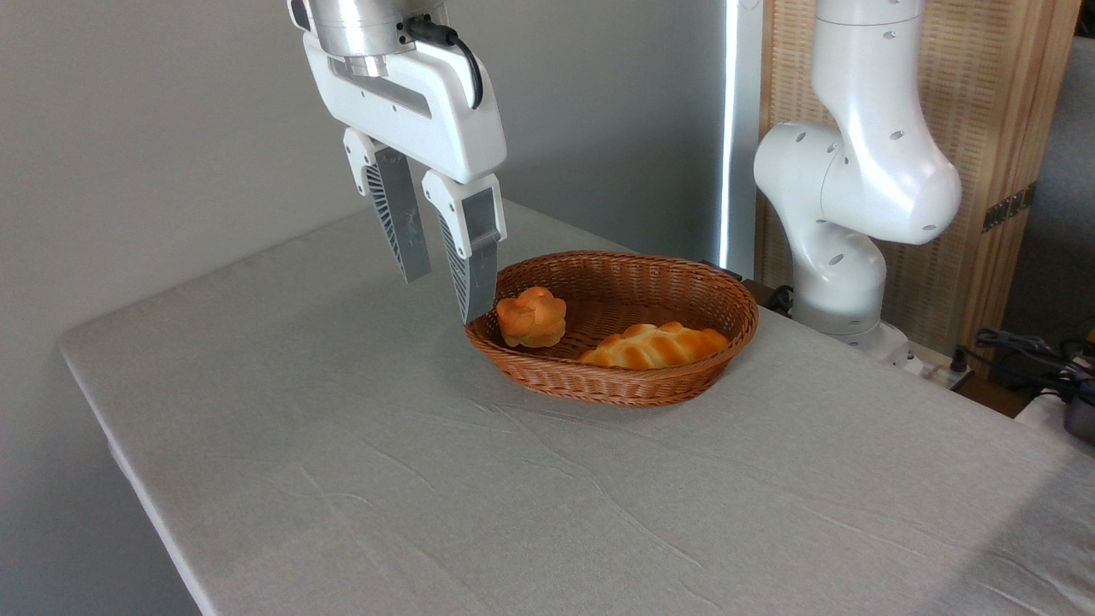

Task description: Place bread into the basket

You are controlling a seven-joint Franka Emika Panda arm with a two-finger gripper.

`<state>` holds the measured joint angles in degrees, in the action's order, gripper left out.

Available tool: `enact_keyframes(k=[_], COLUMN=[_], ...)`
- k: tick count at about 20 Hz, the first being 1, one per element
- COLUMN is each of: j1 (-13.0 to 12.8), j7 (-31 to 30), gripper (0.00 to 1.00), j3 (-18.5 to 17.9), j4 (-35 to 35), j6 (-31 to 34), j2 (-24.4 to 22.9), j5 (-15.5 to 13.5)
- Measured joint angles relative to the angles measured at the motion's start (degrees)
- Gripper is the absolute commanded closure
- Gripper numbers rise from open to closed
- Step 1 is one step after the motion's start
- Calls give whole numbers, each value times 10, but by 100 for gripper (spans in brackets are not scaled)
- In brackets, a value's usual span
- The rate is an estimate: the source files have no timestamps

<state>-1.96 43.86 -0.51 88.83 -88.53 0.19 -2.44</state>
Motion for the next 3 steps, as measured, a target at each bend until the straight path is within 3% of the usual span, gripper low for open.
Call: enact_keyframes(k=[3], j1=[0], j7=[0], gripper=[0], j3=[0], j4=[0], j6=[0], j2=[0], j5=[0])
